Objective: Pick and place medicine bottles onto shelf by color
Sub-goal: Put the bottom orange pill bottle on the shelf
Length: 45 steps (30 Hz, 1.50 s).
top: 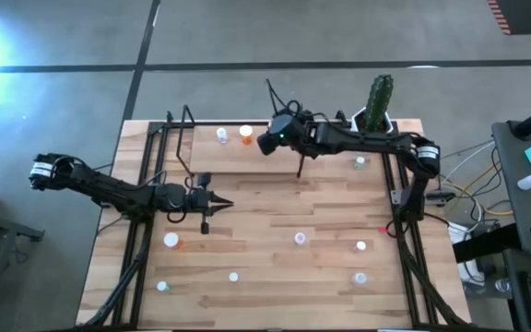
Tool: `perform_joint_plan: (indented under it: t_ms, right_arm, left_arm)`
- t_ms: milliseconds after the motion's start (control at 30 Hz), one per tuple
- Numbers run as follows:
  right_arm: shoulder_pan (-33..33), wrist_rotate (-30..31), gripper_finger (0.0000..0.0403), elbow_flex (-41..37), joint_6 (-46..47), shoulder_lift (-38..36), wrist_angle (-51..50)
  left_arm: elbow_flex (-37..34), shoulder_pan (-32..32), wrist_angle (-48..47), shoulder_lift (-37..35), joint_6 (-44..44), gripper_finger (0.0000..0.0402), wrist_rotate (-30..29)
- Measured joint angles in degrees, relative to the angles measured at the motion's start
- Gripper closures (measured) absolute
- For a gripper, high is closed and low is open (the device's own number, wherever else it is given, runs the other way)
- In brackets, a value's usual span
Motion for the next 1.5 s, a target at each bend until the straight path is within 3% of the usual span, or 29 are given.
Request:
perform_joint_plan:
  t_ms: [67, 200, 333, 900, 1200, 1500]
  right_arm:
    - [0.4, -1.5, 0.0190, 0.0, -4.2, 0.9, -0.1]
    - [1.5, -10.7, 0.0190, 0.3, -13.4, 0.5, -1.1]
    - [2.3, -17.2, 0.0190, 1.0, -15.5, -0.2, -4.2]
    - [3.7, -6.5, 0.0190, 0.7, -1.1, 11.0, -1.8]
    - [3.4, -5.3, 0.0189, 1.5, -0.2, 11.0, -3.1]
    - [3.2, -3.9, 0.0134, 1.5, -0.7, 9.4, -5.6]
  left_arm:
    - [0.0, 0.0, -0.1, 0.0, 0.0, 0.0395, 0.0]
    - [0.0, 0.0, -0.1, 0.0, 0.2, 0.0395, 0.0]
    - [0.0, 0.0, -0.1, 0.0, 0.2, 0.0395, 0.0]
    - [0.0, 0.0, -0.1, 0.0, 0.1, 0.0395, 0.0]
    - [0.0, 0.0, -0.1, 0.0, 0.0, 0.0395, 0.0]
    - [0.0, 0.0, -0.1, 0.0, 0.0, 0.0395, 0.0]
